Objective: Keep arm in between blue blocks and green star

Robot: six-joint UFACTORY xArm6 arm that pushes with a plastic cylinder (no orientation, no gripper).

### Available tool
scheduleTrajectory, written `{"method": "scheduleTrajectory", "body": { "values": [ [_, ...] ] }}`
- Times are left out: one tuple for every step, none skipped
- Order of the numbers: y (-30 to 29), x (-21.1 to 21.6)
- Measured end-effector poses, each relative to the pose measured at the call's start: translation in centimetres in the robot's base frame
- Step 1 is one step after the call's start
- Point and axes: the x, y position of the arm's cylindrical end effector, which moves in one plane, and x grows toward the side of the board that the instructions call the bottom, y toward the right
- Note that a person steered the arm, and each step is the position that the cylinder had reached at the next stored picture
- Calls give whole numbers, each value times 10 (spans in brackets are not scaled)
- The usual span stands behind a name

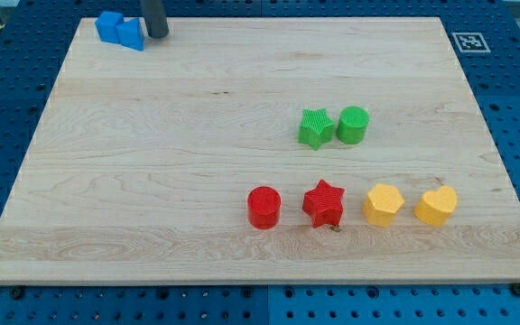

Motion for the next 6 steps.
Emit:
{"method": "scheduleTrajectory", "body": {
  "values": [
    [-21, -15],
    [-20, -17],
    [10, -13],
    [70, 47],
    [101, 108],
    [120, 124]
  ]
}}
